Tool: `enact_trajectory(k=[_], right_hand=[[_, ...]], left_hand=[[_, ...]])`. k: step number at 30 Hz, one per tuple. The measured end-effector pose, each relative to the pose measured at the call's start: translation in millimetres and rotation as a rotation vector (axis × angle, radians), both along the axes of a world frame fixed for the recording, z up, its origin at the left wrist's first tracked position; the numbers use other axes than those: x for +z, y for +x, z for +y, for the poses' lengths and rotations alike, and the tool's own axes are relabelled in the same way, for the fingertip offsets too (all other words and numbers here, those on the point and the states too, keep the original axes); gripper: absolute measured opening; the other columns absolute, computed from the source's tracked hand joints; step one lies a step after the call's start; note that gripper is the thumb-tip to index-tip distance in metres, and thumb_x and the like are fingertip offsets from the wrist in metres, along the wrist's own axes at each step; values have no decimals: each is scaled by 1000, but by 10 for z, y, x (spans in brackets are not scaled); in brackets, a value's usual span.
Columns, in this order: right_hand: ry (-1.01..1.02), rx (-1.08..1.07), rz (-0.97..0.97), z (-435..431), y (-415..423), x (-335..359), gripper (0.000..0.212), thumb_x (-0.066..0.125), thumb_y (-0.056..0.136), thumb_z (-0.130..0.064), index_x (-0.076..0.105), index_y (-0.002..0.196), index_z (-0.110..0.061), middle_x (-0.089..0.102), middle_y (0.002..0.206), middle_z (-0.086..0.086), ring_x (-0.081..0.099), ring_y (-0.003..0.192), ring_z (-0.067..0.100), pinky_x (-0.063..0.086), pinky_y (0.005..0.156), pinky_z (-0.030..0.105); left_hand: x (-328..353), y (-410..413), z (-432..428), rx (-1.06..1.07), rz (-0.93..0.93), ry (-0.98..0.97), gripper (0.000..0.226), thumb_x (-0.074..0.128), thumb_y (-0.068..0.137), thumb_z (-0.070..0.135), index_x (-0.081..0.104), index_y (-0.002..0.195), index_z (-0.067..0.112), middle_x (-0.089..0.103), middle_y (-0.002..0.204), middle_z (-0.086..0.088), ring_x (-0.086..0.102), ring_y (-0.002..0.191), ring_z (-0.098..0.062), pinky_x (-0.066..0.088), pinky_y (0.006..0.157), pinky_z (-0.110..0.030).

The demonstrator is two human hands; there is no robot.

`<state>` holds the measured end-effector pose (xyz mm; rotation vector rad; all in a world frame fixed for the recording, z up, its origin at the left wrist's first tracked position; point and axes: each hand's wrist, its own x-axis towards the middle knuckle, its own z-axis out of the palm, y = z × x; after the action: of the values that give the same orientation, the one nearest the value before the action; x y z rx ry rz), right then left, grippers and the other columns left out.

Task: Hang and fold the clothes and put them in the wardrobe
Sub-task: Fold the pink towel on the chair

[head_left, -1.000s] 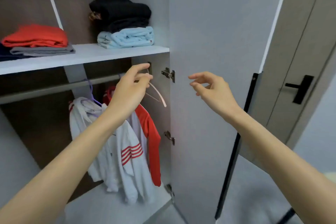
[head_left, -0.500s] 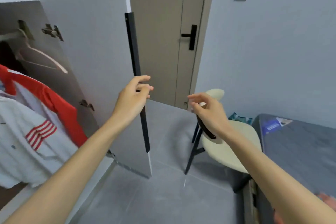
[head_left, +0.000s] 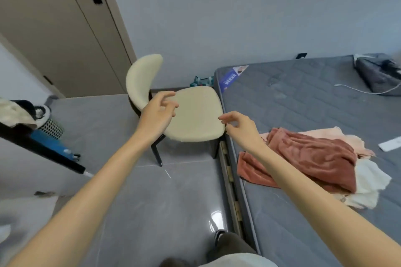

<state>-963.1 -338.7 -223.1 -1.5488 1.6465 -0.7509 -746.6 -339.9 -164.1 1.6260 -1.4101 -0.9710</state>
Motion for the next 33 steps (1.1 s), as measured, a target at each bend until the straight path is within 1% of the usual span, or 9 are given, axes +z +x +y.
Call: enact_trajectory(k=[4, 8, 11, 14, 17, 21, 25, 29, 33], right_hand=[[87, -98, 22, 53, -722, -390, 35, 47, 84, -3, 66, 108, -20, 68, 109, -3, 54, 75, 1, 42, 81, 23], [194, -226, 32, 16, -1341, -748, 31, 51, 84, -4, 67, 107, -18, 69, 109, -1, 59, 96, 11, 43, 92, 26], [255, -331, 28, -48, -1715, -1006, 32, 52, 83, -3, 68, 107, -16, 70, 110, 1, 62, 105, 17, 45, 97, 32], [300, -405, 45, -138, -2041, -1287, 27, 53, 84, -5, 69, 104, -15, 69, 111, 1, 60, 109, 16, 43, 96, 27], [352, -462, 107, -270, -2309, -1583, 26, 55, 85, -7, 68, 104, -18, 63, 103, -1, 59, 107, 19, 39, 92, 24], [428, -470, 186, -528, -2543, -2026, 32, 52, 86, -7, 63, 116, -15, 57, 119, 10, 53, 115, 26, 35, 96, 25], [523, -431, 229, -854, -2651, -2516, 38, 51, 89, -11, 56, 127, -12, 50, 133, 10, 44, 125, 28, 35, 105, 34], [574, -413, 276, -1174, -2793, -2995, 37, 50, 89, -12, 56, 126, -10, 51, 132, 10, 46, 123, 29, 37, 104, 40], [615, -426, 325, -1312, -2964, -3388, 32, 51, 93, -18, 59, 123, -18, 55, 129, 5, 48, 122, 26, 40, 100, 38]], left_hand=[[-378, -758, -253, -105, -40, 93, 25, 46, 96, 14, 53, 118, 24, 66, 106, -2, 62, 88, -18, 47, 81, -33], [-744, -1407, -528, -219, -78, 179, 28, 47, 95, 13, 55, 120, 21, 66, 104, -4, 62, 82, -15, 45, 75, -28], [-1060, -1812, -769, -310, -109, 270, 28, 47, 93, 13, 56, 118, 22, 66, 103, -5, 63, 94, -24, 45, 82, -32], [-1469, -2158, -1021, -397, -162, 341, 30, 48, 92, 14, 57, 121, 18, 67, 100, -4, 62, 98, -25, 45, 94, -36], [-1949, -2426, -1263, -480, -187, 429, 30, 49, 93, 17, 55, 123, 19, 67, 100, -3, 63, 94, -22, 47, 93, -36], [-2586, -2773, -1631, -565, -225, 545, 33, 46, 95, 20, 52, 127, 19, 65, 103, 0, 63, 92, -19, 47, 89, -34], [-3199, -3141, -1995, -637, -249, 644, 37, 45, 96, 24, 48, 133, 21, 62, 119, -3, 61, 101, -19, 48, 90, -35], [-3760, -3527, -2232, -652, -222, 763, 42, 46, 95, 24, 46, 137, 21, 55, 130, -4, 55, 111, -19, 44, 93, -31], [-4229, -3902, -2291, -630, -158, 918, 35, 45, 96, 27, 52, 130, 21, 55, 127, -1, 51, 119, -24, 43, 103, -41]])
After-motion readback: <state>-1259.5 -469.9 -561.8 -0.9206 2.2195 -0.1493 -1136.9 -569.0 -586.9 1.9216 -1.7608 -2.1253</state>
